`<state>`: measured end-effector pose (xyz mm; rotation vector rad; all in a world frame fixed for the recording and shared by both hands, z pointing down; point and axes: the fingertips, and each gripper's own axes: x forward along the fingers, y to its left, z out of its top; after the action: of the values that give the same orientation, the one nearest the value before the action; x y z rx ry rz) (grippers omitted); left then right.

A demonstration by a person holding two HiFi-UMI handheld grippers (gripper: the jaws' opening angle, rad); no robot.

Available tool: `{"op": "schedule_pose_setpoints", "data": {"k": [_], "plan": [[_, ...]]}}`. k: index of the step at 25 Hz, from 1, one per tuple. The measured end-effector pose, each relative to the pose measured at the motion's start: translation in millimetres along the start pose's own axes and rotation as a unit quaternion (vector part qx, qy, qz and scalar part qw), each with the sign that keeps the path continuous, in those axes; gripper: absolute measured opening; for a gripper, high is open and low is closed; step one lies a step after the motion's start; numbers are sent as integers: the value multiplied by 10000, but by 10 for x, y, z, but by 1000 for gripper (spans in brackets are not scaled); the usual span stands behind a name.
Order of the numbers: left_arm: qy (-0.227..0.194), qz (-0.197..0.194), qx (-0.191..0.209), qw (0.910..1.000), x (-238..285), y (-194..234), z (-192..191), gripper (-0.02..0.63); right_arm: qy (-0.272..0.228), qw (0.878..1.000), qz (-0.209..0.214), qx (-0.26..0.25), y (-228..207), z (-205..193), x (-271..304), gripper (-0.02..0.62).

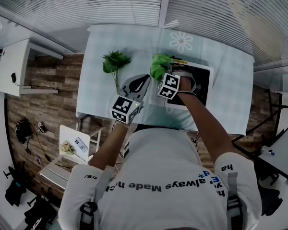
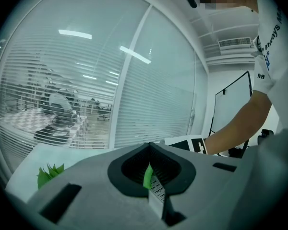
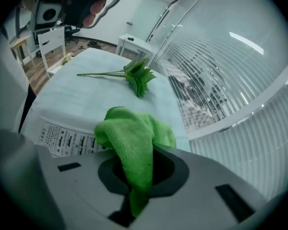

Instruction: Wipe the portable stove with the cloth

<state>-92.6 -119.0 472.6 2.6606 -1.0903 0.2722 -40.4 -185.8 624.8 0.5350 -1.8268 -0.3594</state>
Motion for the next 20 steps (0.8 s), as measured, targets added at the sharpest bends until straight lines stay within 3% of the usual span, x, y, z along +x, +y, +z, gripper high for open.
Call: {"op": "schedule_pose_setpoints", "data": {"k": [20], "plan": [[55, 21, 49, 10000, -196, -134, -41, 12, -134, 9982, 525, -268, 767, 118, -408, 23]]}}
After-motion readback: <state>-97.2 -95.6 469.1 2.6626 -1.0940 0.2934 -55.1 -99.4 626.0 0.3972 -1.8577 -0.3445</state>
